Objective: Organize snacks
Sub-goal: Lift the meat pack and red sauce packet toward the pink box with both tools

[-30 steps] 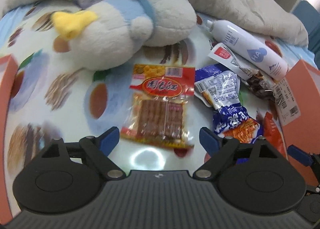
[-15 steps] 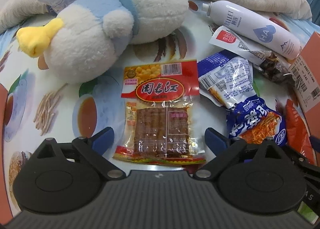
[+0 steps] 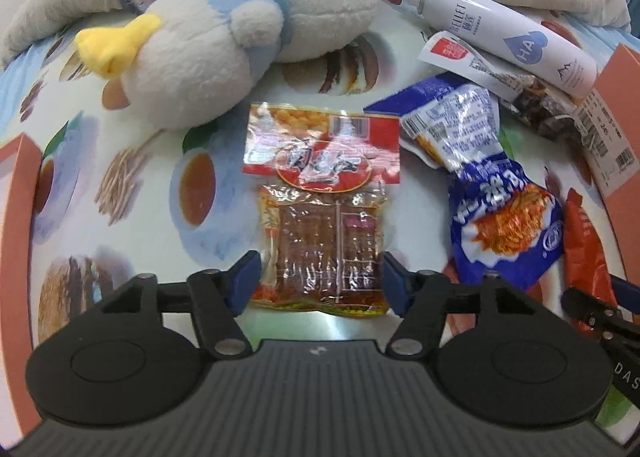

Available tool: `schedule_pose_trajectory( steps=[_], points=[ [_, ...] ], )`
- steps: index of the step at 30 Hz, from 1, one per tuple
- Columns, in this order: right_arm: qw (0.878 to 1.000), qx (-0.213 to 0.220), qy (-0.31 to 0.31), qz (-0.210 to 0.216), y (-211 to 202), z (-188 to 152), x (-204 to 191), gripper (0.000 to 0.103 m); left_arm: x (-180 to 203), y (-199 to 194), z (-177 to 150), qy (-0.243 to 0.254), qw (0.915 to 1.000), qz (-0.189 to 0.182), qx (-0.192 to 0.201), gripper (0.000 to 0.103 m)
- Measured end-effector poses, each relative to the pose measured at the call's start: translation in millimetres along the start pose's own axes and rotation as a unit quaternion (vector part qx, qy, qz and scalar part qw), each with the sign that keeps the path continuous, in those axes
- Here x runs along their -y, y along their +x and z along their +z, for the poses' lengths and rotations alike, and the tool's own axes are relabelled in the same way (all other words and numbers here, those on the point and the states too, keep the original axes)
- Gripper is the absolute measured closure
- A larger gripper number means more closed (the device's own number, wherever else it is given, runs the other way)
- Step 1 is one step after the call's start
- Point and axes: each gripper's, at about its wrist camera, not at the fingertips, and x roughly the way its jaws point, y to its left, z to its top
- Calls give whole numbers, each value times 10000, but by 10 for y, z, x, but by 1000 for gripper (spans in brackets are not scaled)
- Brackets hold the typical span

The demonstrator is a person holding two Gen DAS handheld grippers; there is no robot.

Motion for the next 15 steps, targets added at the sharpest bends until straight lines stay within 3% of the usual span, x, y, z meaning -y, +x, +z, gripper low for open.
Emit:
schedule_pose_trajectory(
  steps=[7,15],
  points=[
    [9997,-104,-68,230,-197,-184,-20,60,-35,-245,-265,-276,9996,-83,-62,40],
    [9992,-120,-141,355,-466,-449,-29,61,-19,-672,-576,-411,9990,-79,123,41]
  ],
)
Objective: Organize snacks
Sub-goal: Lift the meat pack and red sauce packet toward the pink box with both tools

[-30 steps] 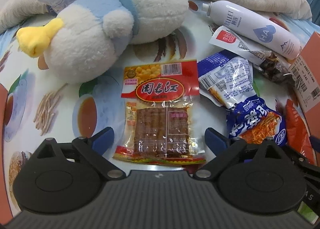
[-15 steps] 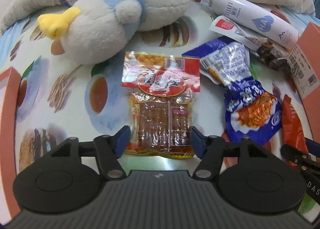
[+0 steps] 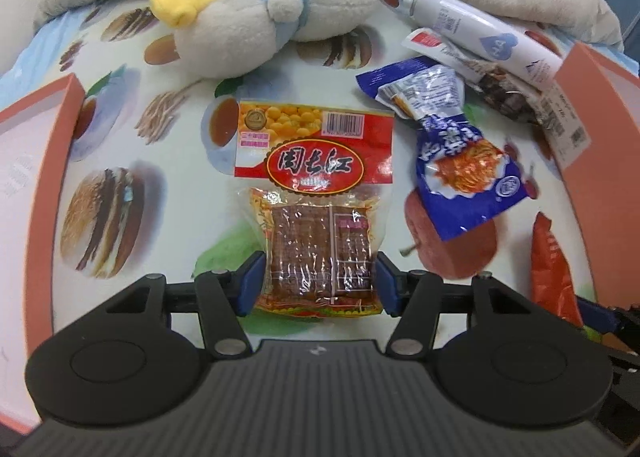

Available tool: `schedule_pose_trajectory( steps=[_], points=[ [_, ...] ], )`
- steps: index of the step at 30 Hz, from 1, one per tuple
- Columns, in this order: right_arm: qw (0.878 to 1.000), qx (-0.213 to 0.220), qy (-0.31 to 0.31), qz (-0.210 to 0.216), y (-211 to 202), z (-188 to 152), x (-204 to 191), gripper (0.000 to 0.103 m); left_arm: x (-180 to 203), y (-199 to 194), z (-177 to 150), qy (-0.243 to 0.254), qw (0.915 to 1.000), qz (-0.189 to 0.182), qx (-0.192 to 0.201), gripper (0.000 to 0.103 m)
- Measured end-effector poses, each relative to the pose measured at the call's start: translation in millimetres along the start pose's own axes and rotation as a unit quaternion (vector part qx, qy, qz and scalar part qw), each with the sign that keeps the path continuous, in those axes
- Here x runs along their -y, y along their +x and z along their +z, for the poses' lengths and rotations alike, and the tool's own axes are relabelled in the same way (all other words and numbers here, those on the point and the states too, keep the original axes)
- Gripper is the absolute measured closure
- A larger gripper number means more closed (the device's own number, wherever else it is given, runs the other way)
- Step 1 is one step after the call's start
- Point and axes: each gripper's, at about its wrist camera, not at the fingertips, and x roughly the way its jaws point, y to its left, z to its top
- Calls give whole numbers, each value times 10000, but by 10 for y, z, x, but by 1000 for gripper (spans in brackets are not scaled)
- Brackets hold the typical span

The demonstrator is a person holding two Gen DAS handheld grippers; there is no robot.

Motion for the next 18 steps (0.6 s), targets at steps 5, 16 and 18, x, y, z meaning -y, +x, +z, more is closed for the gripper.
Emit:
schedule_pose_trajectory(
  steps=[5,16,18],
  points=[
    [9999,57,21,97,-151,-76,-3,61,27,-264,-91,-30,9998,-23,202,41],
    [9986,482,44,227,-569,-36,53,61,220,-740,-176,-127,9978,-240,603,41],
    [9981,548,40,263,-643,-6,69,61,270,-825,-159,-126,9972,-280,689,41]
  ],
)
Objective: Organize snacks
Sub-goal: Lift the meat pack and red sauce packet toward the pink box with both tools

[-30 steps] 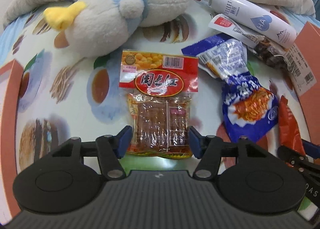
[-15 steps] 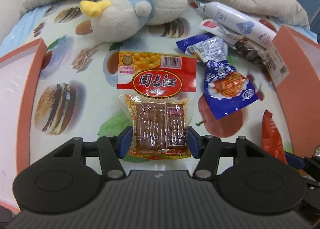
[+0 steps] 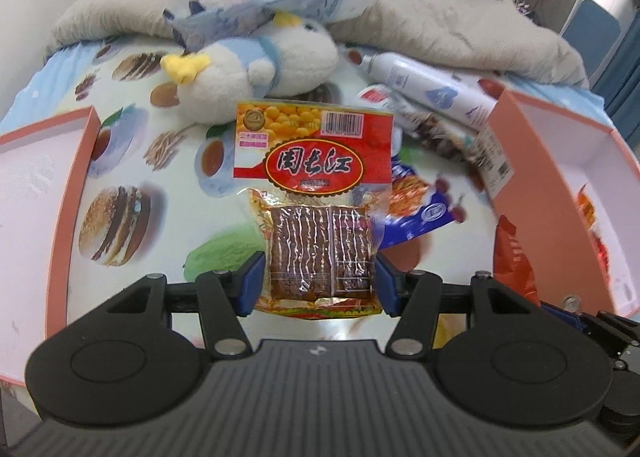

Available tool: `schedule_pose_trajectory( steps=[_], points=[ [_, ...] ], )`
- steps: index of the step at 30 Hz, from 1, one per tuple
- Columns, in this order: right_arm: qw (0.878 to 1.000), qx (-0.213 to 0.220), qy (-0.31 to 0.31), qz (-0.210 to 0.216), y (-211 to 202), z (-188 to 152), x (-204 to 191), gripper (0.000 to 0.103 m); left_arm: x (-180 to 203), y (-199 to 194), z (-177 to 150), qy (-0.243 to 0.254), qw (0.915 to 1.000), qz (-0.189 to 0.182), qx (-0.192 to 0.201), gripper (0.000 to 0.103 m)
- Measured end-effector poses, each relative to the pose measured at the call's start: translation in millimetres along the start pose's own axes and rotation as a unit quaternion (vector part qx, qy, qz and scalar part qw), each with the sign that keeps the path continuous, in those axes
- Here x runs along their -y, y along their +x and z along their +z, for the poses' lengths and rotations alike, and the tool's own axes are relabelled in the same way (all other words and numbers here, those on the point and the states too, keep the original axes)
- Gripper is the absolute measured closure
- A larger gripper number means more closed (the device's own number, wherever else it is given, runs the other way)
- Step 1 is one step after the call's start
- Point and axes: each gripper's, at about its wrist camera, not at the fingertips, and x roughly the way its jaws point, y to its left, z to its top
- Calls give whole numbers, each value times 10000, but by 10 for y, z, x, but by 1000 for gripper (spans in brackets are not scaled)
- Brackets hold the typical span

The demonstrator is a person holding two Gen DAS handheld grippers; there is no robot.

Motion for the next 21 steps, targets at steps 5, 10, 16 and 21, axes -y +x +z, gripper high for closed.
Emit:
schedule_pose_trajectory(
  steps=[5,10,16,21],
  points=[
    [9998,211,-6,70,-173,143,36,61,176,-208,111,77,9996,-127,236,41],
    [9987,487,-61,122,-385,303,58,61,337,-432,250,145,9985,-240,476,41],
    [9965,808,-120,171,-627,486,112,61,483,-686,465,119,9964,-401,731,41],
    [9939,1091,-95,134,-816,662,216,61,622,-882,633,123,9937,-559,964,41]
  ],
)
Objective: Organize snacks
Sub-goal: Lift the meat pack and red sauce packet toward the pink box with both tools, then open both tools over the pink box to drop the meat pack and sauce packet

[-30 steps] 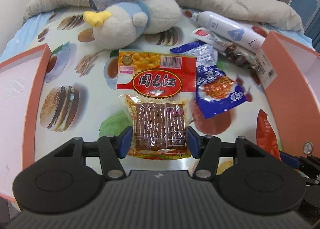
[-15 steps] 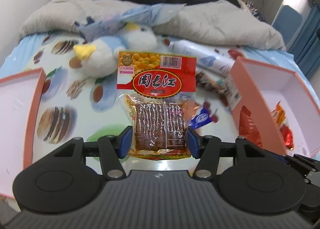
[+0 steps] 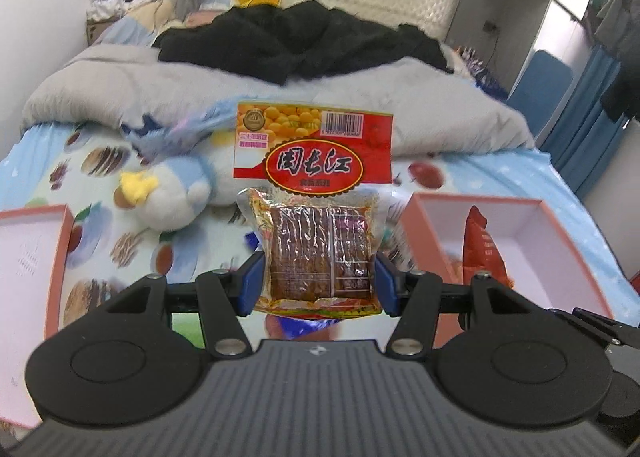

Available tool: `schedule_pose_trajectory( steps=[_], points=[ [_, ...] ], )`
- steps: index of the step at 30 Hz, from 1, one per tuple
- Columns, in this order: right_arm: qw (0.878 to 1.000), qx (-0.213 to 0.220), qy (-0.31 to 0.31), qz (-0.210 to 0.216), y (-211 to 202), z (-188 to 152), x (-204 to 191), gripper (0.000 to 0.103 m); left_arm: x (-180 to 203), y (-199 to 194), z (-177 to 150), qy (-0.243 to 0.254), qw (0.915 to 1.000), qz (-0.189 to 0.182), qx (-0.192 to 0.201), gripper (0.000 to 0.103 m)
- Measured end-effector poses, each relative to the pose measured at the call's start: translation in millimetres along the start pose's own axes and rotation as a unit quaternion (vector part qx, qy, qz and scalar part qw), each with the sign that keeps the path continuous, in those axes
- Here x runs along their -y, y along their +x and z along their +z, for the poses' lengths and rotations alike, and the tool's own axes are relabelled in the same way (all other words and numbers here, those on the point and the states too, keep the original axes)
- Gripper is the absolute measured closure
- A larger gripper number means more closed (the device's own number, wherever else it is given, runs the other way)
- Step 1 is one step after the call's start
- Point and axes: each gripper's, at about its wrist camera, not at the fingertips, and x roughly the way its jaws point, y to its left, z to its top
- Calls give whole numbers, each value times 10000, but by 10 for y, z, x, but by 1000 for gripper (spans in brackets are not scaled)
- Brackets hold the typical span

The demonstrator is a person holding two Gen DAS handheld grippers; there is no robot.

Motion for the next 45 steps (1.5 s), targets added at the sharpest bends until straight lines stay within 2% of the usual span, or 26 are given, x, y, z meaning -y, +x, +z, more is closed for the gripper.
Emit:
schedule_pose_trajectory(
  steps=[13,19,26,28,32,39,45],
  points=[
    [9977,636,-33,-252,-275,389,368,61,556,-188,417,252,9978,-437,432,41],
    [9961,755,71,-459,-334,493,657,61,930,-77,499,375,9952,-813,396,41],
    [9948,667,246,-735,-297,518,1003,61,1353,191,486,545,9916,-1147,261,41],
    [9943,624,336,-801,-251,505,1105,61,1455,308,477,625,9897,-1278,181,41],
    [9938,412,553,-877,-82,443,1327,61,1668,581,422,827,9879,-1310,-79,41],
    [9918,-24,858,-946,198,246,1673,61,1967,1143,205,1081,9804,-1443,-794,41],
    [9878,-403,1067,-1062,411,29,1896,61,2038,1597,29,1184,9743,-1416,-1289,41]
  ],
)
